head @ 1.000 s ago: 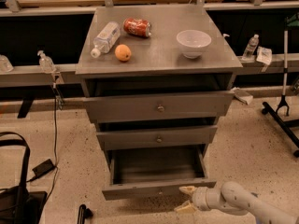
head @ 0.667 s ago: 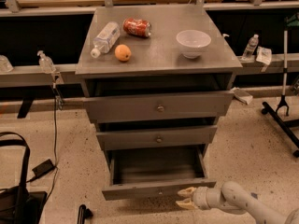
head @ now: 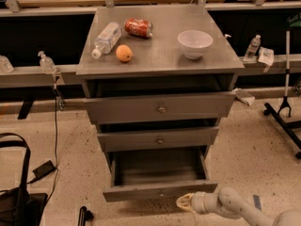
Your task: Close bottom drawer
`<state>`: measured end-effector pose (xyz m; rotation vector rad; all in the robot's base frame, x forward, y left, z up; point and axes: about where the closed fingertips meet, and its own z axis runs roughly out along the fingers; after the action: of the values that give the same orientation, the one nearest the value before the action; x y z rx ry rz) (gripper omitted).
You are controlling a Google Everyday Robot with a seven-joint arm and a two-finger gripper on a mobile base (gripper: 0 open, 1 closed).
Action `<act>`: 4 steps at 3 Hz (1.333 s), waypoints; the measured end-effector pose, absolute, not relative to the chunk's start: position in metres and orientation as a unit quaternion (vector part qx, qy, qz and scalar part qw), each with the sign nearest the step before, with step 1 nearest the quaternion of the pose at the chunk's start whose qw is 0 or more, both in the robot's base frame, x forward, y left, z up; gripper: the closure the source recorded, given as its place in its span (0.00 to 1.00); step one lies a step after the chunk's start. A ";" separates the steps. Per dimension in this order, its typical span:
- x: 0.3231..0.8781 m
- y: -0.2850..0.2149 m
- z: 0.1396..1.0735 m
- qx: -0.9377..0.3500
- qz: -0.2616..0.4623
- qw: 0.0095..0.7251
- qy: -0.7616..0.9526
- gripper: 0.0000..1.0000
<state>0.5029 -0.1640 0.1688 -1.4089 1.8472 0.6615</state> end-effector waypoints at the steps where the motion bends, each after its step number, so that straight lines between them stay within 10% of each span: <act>1: 0.515 -0.158 0.146 -0.550 0.213 0.367 0.719 1.00; 4: 0.579 -0.163 0.134 -0.532 0.132 0.397 0.736 1.00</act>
Offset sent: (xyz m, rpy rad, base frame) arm 0.0518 0.0015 -0.0455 -0.1899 -0.1788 -0.1322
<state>0.5792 -0.1631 0.1344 -1.3486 1.8635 0.3348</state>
